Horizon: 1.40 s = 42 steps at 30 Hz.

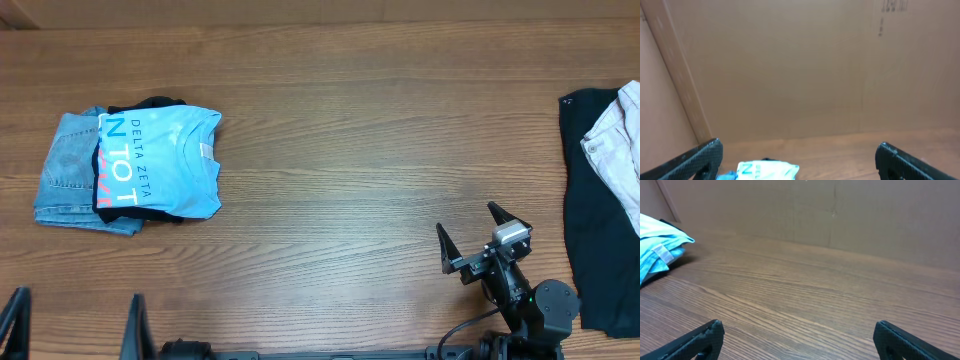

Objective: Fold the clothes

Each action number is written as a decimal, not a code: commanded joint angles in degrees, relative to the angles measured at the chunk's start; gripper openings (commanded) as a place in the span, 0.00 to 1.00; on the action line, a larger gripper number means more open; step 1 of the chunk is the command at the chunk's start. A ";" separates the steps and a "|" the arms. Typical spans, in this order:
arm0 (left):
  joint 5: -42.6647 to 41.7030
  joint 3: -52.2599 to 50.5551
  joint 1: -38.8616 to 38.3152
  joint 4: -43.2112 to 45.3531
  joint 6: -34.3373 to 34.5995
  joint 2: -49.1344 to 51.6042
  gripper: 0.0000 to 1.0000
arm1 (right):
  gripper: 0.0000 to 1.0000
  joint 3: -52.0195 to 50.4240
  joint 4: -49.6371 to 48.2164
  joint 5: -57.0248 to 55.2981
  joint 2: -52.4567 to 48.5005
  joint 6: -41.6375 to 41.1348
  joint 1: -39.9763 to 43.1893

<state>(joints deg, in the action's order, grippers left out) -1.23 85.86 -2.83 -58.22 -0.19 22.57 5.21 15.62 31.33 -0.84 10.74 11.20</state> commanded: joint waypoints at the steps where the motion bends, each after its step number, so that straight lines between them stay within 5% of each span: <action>1: 2.43 -12.98 0.68 7.52 -1.27 -5.01 1.00 | 1.00 -0.28 -0.35 0.31 0.68 -0.20 -0.26; 18: 4.81 -59.19 1.01 51.23 -6.05 -10.91 1.00 | 1.00 -0.28 -0.35 0.31 0.68 -0.20 -0.26; 28: 6.01 -71.25 1.38 54.99 -6.08 -22.18 1.00 | 1.00 -0.28 -0.35 0.31 0.68 -0.20 -0.26; 42: 6.16 -84.98 1.38 61.77 -6.05 -22.38 1.00 | 1.00 -0.28 -0.35 0.31 0.68 -0.20 -0.26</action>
<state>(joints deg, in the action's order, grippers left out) 3.77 3.40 -1.83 3.97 -5.06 0.91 5.10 15.57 31.31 -0.84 10.74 11.20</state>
